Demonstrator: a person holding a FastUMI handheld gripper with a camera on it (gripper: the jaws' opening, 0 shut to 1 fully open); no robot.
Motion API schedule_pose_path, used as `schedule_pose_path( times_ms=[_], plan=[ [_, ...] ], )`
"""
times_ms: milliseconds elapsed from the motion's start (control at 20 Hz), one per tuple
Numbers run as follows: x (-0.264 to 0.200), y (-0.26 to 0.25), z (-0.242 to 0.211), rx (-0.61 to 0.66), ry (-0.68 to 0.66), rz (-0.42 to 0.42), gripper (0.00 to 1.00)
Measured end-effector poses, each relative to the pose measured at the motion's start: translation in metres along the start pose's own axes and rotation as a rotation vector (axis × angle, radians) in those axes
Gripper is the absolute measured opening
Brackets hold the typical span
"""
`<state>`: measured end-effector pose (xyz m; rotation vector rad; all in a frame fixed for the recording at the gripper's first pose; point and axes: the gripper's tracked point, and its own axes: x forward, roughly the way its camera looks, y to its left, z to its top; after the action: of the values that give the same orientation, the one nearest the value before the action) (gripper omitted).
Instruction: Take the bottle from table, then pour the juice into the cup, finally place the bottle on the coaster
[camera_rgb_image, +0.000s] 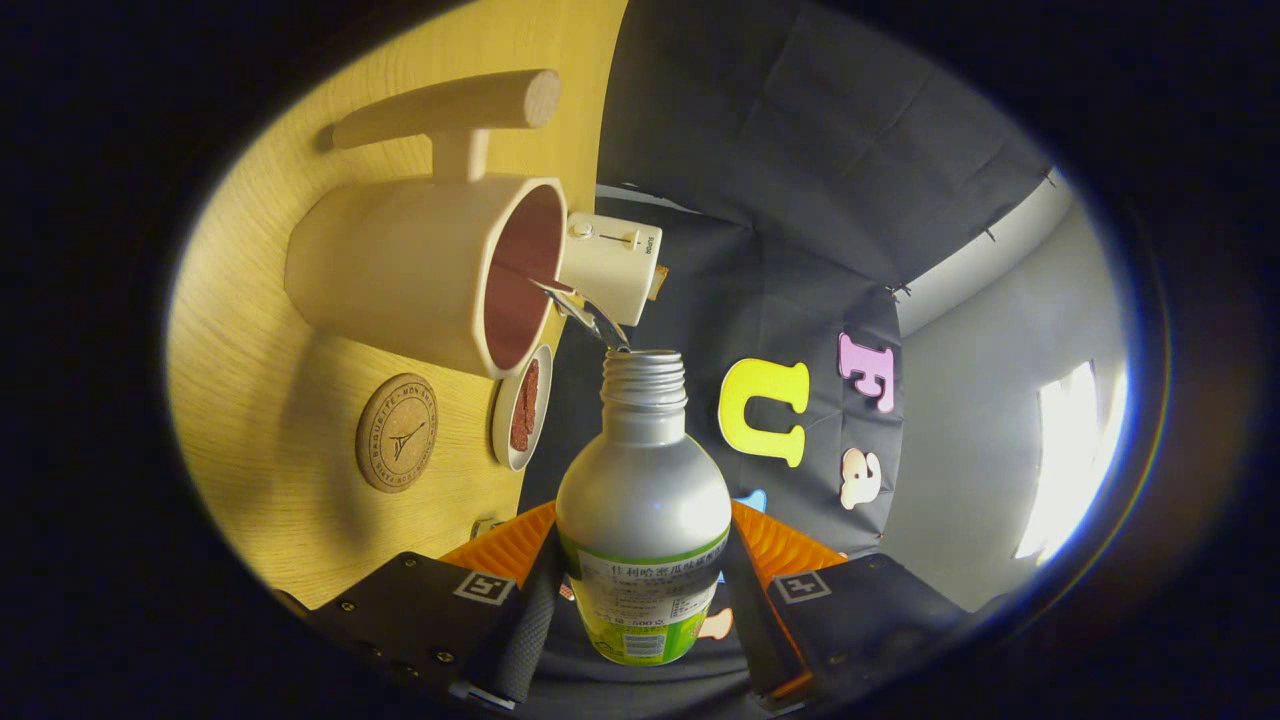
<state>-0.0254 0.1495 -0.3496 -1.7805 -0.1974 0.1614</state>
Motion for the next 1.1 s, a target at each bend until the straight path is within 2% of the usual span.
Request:
schedule_pose_path(
  times_ms=[1100],
  plan=[
    [0.002, -0.016, -0.004, -0.064, -0.007, -0.047, 0.78]
  ],
)
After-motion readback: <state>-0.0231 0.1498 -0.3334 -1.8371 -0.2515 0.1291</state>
